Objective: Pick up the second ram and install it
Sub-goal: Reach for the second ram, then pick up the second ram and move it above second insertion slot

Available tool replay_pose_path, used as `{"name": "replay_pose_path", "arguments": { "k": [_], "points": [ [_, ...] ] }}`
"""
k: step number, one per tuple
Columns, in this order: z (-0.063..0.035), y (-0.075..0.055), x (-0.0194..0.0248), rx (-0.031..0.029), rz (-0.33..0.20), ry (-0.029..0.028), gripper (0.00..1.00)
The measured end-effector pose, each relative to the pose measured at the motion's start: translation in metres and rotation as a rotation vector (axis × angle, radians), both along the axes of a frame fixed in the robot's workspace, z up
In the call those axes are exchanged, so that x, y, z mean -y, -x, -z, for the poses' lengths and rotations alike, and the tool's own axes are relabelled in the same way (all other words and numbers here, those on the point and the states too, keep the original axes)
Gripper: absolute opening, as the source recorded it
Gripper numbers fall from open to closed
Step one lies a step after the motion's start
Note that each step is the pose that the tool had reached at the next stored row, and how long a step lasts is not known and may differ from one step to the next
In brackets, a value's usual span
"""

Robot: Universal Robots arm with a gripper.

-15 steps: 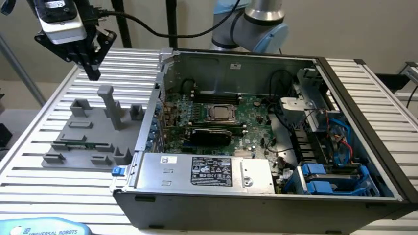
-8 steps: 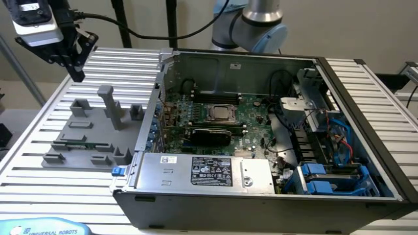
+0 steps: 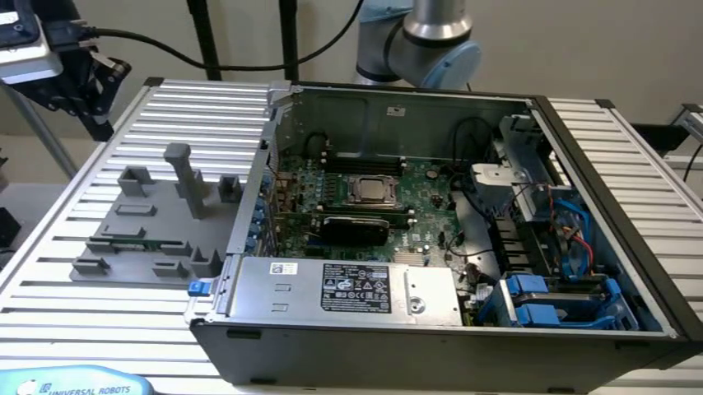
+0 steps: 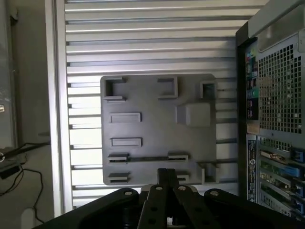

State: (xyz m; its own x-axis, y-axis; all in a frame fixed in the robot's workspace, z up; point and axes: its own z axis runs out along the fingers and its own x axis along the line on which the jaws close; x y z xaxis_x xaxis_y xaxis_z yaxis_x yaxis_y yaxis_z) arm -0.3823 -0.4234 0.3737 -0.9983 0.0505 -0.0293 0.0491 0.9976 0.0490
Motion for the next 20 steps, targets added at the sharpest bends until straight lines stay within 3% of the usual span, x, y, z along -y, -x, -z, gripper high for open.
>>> {"name": "replay_pose_path", "arguments": {
  "k": [5, 20],
  "points": [
    [0.0036, 0.018, 0.0, -0.0011, 0.0, 0.0002, 0.11],
    [0.0035, 0.018, 0.0, -0.0013, 0.0, 0.0003, 0.11]
  ]
}}
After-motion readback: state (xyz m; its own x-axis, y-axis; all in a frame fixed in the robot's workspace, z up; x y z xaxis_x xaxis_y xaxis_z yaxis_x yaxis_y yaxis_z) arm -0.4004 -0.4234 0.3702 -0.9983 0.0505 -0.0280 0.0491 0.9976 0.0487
